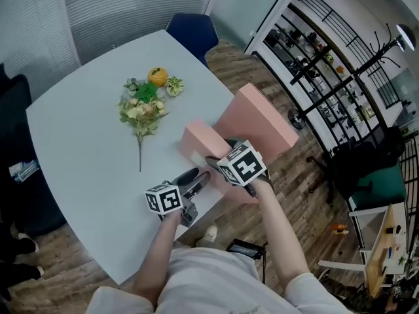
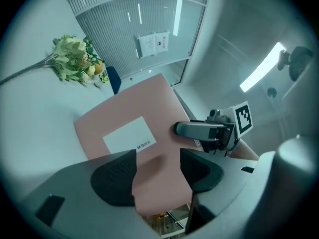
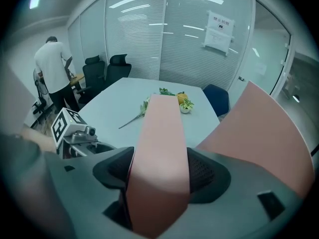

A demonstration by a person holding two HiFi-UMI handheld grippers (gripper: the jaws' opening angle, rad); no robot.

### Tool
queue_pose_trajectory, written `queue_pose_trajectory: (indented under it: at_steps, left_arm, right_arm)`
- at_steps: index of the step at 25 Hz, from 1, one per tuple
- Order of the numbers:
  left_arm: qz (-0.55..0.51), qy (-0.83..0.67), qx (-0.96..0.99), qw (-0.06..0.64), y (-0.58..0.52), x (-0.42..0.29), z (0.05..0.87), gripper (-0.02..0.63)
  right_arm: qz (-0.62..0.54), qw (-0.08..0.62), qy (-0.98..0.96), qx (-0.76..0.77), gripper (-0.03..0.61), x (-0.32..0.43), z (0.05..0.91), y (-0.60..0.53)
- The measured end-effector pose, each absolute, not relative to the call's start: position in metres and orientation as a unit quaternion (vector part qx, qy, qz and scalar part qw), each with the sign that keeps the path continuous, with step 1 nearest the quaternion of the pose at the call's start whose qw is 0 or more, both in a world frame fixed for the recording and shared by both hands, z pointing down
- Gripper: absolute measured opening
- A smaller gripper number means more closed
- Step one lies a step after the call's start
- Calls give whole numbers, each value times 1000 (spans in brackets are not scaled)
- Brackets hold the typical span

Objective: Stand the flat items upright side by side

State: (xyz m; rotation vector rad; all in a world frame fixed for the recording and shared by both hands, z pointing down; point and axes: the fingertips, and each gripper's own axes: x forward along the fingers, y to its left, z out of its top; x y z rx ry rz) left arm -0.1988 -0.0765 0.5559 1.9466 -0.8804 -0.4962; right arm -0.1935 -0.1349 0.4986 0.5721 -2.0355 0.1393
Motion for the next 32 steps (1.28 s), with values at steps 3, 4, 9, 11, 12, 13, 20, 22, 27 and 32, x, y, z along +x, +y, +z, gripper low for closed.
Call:
queue_pose_trajectory:
  at_steps: [3, 4, 9, 11, 12, 13, 20, 22, 27, 32]
  left_arm:
    - [-204, -350, 790, 460, -76, -201, 557, 272]
    - [-204, -349, 791, 459, -77, -202, 558, 271]
    - [-195, -349, 793, 459, -78, -201, 560, 262]
    - [-195, -348, 794, 459, -80, -198, 558, 262]
    - [-198, -346, 794, 459, -81, -196, 556, 261]
    - [-202, -343, 795, 457, -83, -194, 554, 262]
    - [-234, -345, 793, 445, -95, -196, 541, 262]
    - [-227, -345, 794, 446, -96, -192, 543, 262]
    - [-216, -341, 799, 445, -96, -181, 541, 262]
    - [-227, -347, 796, 441, -98, -191, 538, 262]
  right_arm:
    - [61, 488, -838, 236, 336, -193, 501, -136]
    - [60, 489, -838, 235, 336, -194, 501, -137]
    - [55, 491, -835, 241, 336, -193, 500, -133]
    - [53, 491, -834, 245, 336, -193, 500, -131]
    - [52, 491, -834, 245, 336, -194, 500, -130]
    - [52, 492, -834, 244, 336, -194, 500, -131]
    - [57, 489, -835, 246, 328, -191, 500, -135]
    - [58, 488, -835, 246, 327, -191, 499, -135]
    - [54, 487, -836, 249, 325, -191, 495, -133]
    - [57, 469, -845, 252, 325, -195, 490, -133]
